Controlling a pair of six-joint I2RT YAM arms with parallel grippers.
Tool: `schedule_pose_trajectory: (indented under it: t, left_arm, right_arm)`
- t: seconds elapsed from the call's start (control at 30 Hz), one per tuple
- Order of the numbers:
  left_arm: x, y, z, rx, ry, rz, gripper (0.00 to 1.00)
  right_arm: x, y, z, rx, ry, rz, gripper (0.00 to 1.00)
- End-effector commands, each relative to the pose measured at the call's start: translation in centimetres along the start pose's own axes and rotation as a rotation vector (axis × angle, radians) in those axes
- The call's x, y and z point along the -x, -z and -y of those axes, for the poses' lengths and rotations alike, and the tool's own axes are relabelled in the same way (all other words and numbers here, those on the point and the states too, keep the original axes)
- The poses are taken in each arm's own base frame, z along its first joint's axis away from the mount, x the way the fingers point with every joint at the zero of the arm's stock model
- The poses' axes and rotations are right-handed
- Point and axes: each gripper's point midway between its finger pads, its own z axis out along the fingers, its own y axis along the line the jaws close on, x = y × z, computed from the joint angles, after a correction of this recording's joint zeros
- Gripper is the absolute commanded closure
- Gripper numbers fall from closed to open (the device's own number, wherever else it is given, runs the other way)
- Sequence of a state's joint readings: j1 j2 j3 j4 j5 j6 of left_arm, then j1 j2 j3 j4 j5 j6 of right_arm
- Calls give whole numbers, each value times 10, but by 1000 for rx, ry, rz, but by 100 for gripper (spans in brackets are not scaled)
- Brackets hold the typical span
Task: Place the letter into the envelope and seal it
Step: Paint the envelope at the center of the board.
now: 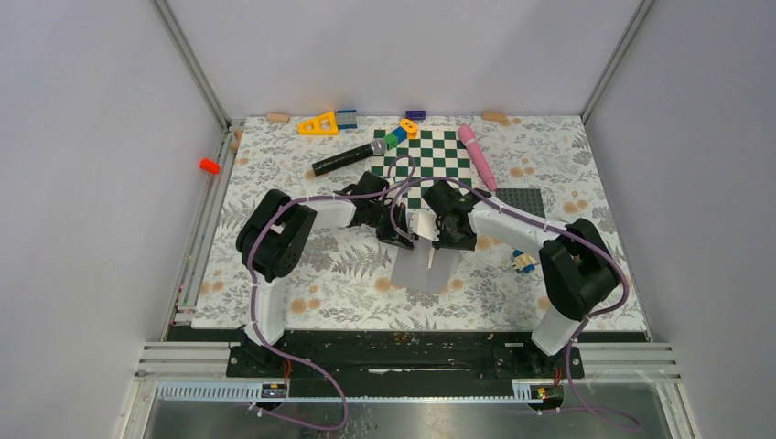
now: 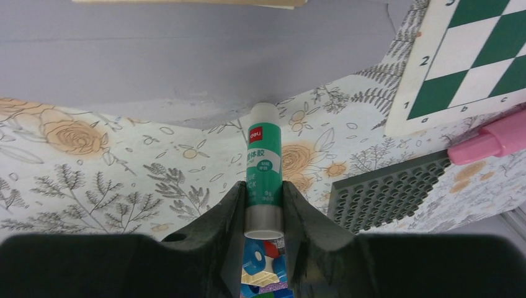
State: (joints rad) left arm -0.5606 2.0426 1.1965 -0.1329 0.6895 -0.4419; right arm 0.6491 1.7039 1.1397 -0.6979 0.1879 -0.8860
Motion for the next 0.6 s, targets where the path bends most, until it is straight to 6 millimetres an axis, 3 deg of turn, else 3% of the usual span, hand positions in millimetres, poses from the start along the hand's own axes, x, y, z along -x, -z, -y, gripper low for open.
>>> schedule_pose_trajectory:
  t: [0.0, 0.37, 0.57]
  left_arm:
    - [-15, -3, -36, 162, -3, -14, 100]
    - [-14, -3, -35, 159, -3, -15, 100]
    - [-15, -4, -35, 157, -3, -17, 100]
  right_arm:
    - [1, 13, -20, 73, 32, 39, 100]
    - [11, 35, -36, 90, 68, 132, 100]
    - [8, 37, -64, 171, 132, 116, 100]
